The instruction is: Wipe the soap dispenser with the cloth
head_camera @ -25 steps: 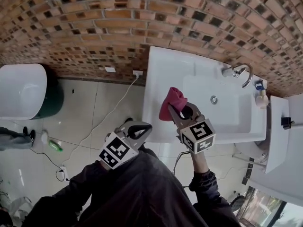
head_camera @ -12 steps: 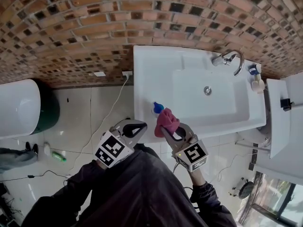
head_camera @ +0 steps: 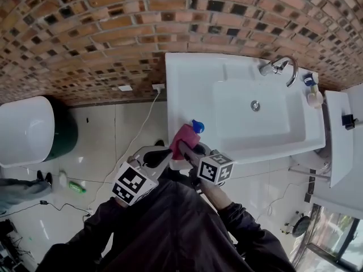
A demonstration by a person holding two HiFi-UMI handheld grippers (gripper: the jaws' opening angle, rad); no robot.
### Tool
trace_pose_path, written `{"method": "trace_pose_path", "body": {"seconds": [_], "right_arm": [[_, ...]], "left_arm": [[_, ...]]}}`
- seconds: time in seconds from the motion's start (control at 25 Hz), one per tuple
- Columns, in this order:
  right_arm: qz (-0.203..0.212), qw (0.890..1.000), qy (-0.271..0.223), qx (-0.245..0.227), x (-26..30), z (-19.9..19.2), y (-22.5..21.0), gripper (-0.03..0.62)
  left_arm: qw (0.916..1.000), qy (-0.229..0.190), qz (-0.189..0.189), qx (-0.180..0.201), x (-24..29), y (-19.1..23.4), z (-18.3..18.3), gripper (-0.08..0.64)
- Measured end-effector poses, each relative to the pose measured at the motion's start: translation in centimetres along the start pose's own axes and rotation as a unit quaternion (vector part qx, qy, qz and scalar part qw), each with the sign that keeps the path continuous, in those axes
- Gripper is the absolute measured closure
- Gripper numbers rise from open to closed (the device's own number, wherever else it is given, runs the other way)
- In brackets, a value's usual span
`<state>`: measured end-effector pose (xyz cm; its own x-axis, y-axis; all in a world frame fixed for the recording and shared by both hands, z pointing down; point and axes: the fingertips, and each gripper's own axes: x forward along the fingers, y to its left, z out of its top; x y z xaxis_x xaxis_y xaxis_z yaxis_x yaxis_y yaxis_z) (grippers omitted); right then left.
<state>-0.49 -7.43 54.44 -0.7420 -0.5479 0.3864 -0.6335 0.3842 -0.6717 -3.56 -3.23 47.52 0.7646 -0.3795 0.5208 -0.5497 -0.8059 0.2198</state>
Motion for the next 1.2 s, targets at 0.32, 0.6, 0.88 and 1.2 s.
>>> {"method": "trace_pose_path", "body": {"seconds": [0.32,0.6,0.88,1.2], "right_arm": [[-0.01,0.97,0.0,0.243,1.8,-4.0,-4.6,0.531],[0.062,0.949,0.031,0.309,2.1,-4.4,-3.2,0.531],[0.061,0.991,0.016,0.119,-5.4,-0.3,0.0,0.531],[-0.019,0.976,-0.055,0.21,-6.9,1.2,-6.9,0.531]], "left_arm": [[0.9995,-0.003,0.026,-0.019,-1.7,0.5,-0.8,0.56],[0.9996,-0.007,0.023,-0.018,-1.6,0.3,-1.0,0.56],[1.0,-0.007,-0.007,-0.001,-0.1,-0.2,-0.2,0.56],[0.9993,-0.004,-0.032,0.018,1.5,-1.0,1.1,0.56]]}}
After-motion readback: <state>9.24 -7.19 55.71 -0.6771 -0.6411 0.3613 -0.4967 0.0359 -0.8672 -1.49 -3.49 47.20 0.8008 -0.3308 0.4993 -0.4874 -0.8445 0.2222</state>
